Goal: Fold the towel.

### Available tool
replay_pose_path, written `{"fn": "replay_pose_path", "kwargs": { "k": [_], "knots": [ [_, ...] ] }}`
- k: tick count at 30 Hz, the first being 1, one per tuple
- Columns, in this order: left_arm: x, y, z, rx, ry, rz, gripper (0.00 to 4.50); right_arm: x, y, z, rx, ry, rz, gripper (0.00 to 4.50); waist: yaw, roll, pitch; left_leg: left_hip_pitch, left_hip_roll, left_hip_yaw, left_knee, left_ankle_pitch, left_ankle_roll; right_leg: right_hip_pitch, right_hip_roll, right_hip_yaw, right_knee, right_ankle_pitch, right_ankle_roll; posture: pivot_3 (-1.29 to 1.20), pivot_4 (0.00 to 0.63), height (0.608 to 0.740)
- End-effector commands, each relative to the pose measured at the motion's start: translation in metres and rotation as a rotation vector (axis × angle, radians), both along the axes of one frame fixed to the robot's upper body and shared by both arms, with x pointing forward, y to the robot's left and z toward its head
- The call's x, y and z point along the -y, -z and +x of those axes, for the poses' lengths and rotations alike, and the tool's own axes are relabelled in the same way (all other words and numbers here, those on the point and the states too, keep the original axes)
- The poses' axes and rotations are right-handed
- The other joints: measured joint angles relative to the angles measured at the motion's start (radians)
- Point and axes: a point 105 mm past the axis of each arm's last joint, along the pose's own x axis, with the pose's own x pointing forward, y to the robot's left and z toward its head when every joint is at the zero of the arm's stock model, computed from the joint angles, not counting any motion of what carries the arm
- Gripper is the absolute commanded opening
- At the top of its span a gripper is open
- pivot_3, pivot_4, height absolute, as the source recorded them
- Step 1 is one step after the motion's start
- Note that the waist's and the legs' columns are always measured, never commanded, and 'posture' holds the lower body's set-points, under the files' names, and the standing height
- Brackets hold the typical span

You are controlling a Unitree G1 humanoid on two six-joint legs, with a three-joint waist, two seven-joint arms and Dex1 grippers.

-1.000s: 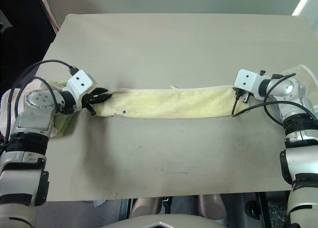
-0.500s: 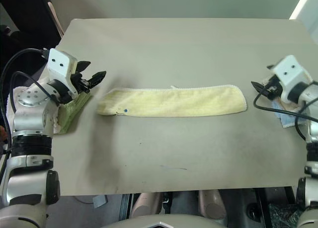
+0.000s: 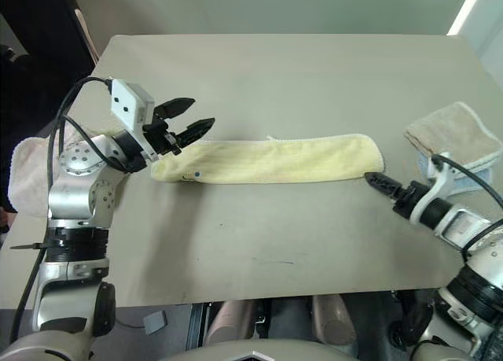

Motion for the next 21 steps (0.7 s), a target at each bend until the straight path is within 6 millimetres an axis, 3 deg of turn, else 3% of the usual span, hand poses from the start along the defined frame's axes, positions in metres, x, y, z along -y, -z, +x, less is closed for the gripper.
{"fn": "replay_pose_path", "kwargs": {
  "k": [1,7,16,21],
  "knots": [
    [0.012,-0.007,-0.006,0.030,0.043,-0.009,3.08,-0.005,-0.002,0.015,-0.012,0.079,0.076,4.49,0.000,0.000,0.000,0.000,0.000,0.000,0.000,0.000,0.000,0.000,0.000,0.000,0.000,0.000,0.000,0.00,0.150,0.735],
    [0.018,-0.008,-0.009,0.034,0.054,-0.021,3.08,-0.006,0.009,0.044,-0.116,0.188,0.180,4.49,0.003,0.000,0.000,-0.004,0.000,0.000,0.000,-0.001,0.000,-0.005,0.000,-0.001,0.001,0.005,-0.009,0.00,0.150,0.735],
    [0.014,-0.012,-0.014,0.048,0.032,-0.017,3.08,0.002,0.013,0.065,-0.159,0.272,0.181,4.49,0.004,-0.003,-0.002,-0.003,-0.001,0.000,0.002,-0.001,0.001,-0.002,-0.001,0.000,0.000,0.004,-0.005,0.00,0.150,0.735],
    [0.013,-0.008,-0.021,0.032,0.033,-0.010,3.08,0.020,0.005,0.065,-0.114,0.350,0.179,2.85,0.009,-0.003,-0.002,-0.002,-0.001,-0.001,0.002,-0.001,0.001,-0.002,-0.001,0.000,0.000,0.002,-0.002,0.00,0.150,0.735]
  ]
}}
